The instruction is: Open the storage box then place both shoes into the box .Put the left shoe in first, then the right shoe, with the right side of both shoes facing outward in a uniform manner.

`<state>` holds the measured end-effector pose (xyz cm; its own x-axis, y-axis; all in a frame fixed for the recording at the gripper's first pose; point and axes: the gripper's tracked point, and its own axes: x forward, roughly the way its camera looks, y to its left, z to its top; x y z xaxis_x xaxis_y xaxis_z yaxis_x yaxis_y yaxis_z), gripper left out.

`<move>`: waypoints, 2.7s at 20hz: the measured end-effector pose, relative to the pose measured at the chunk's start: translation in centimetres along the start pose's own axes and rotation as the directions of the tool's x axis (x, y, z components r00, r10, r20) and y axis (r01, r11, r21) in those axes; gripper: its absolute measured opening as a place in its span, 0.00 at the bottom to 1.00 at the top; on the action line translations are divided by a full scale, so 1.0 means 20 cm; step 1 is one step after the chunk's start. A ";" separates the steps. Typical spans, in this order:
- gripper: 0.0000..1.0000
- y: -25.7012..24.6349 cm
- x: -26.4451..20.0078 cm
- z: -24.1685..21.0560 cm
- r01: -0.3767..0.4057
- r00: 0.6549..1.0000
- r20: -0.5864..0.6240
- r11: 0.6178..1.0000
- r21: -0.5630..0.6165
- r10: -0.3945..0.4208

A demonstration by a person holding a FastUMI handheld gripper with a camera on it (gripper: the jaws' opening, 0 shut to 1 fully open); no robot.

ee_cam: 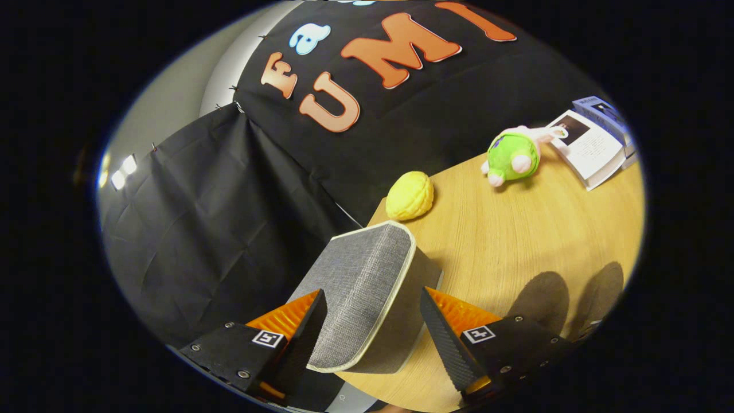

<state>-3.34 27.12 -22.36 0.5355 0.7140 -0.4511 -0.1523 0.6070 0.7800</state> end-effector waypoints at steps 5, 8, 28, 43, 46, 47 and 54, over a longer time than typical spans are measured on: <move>0.97 -0.01 0.17 -0.11 -0.016 0.998 -0.059 0.997 0.075 0.020; 0.97 0.02 0.23 -0.12 -0.059 0.996 -0.058 0.989 0.133 0.067; 0.06 0.18 0.16 0.13 -0.152 0.988 0.065 0.955 0.256 0.140; 0.07 0.93 0.34 0.24 -0.245 0.967 0.084 0.968 0.057 0.240; 0.08 1.07 0.43 0.23 -0.266 0.962 0.084 0.961 0.079 0.259; 0.08 1.11 0.46 0.21 -0.272 0.960 0.085 0.959 0.076 0.265; 0.28 1.28 0.70 0.05 -0.266 0.962 0.072 0.963 0.043 0.263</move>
<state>1.16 52.33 -8.34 0.5350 0.8213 -0.1980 -0.2534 0.3796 0.8898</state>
